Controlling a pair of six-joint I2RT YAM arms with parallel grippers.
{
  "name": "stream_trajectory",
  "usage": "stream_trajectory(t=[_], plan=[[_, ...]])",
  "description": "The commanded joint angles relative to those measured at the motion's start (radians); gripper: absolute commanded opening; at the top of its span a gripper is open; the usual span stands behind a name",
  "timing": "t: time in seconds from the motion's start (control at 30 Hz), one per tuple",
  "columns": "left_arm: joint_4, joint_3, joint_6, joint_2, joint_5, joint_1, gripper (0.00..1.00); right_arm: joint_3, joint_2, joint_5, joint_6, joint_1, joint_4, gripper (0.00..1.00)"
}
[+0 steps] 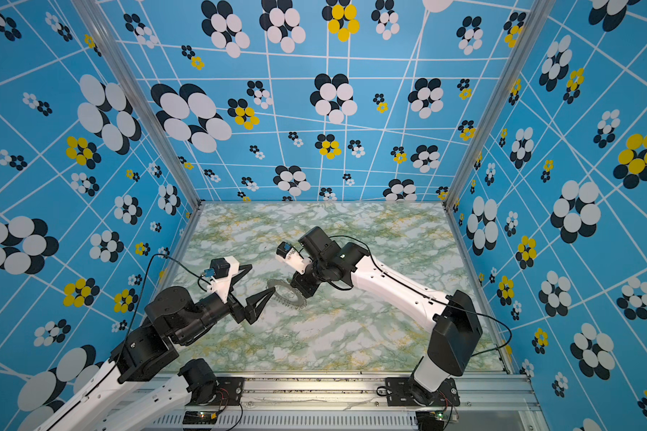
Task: Attach keys to a key ring
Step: Place the keyring at the center of the table.
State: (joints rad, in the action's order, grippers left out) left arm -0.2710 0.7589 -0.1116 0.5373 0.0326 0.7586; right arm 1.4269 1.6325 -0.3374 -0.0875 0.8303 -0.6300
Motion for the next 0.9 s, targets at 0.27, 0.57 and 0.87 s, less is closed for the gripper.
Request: stream_trajectory(t=[0.27, 0.57, 0.87], plan=[[0.006, -0.015, 0.007, 0.021, 0.003, -0.014, 1.00, -0.078, 0.066, 0.049, 0.003, -0.158, -0.081, 0.00], [0.018, -0.010, 0.007, 0.046, 0.028, -0.019, 1.00, -0.153, 0.081, 0.184, 0.018, -0.259, -0.138, 0.00], [0.026, -0.016, 0.005, 0.069, 0.037, -0.024, 1.00, -0.163, 0.155, 0.232, 0.030, -0.286, -0.223, 0.00]])
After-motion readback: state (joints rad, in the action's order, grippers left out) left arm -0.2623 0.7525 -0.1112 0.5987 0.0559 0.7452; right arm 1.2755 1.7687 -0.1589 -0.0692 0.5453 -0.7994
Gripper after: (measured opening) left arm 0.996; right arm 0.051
